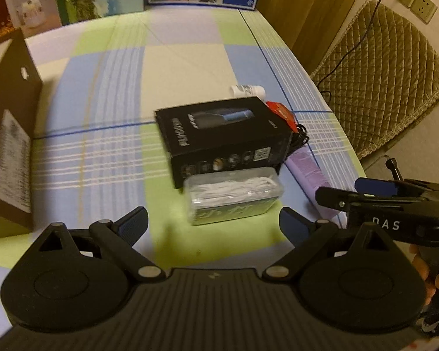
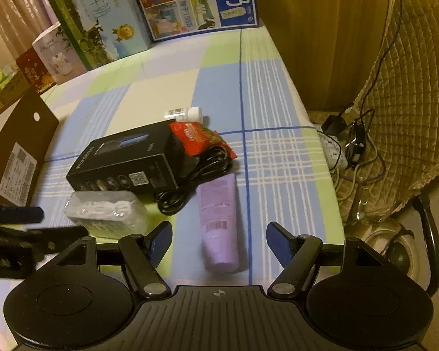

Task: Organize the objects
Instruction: 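Grasp the clear earphone box with the left gripper while the right gripper grasps the lavender tube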

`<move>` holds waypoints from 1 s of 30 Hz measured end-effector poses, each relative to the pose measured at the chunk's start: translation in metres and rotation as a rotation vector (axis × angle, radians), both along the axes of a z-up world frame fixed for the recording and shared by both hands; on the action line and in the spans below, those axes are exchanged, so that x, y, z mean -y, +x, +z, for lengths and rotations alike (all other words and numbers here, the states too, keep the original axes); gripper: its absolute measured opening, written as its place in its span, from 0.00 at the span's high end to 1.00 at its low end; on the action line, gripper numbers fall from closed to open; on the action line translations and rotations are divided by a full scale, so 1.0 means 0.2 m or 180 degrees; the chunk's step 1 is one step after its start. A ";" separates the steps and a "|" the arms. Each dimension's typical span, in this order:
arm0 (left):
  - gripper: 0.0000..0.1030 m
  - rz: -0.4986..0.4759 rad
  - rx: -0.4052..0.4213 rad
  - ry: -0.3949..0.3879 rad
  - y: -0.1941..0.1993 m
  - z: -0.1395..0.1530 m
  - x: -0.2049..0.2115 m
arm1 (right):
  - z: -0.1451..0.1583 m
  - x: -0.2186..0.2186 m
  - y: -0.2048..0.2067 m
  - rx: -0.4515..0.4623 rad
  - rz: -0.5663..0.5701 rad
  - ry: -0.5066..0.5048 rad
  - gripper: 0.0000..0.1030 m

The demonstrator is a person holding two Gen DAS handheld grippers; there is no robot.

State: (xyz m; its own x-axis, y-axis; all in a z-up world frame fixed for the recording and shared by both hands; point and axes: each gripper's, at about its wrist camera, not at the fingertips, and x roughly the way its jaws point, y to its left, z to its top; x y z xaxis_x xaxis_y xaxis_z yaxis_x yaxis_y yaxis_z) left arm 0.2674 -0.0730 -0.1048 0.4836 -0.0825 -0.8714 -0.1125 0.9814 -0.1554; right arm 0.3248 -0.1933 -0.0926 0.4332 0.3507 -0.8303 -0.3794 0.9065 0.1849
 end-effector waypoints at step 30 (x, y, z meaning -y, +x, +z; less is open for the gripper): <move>0.17 0.0391 0.0023 0.0484 -0.03 -0.12 -0.04 | -0.17 -0.12 0.08 0.0078 0.0314 -0.0195 0.52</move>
State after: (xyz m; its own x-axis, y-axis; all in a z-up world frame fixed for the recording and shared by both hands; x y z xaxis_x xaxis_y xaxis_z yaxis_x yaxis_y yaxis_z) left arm 0.2606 -0.0645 -0.1279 0.4881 0.1098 -0.8658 -0.2324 0.9726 -0.0077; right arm 0.3418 -0.1698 -0.1265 0.4194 0.3416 -0.8411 -0.4711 0.8739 0.1200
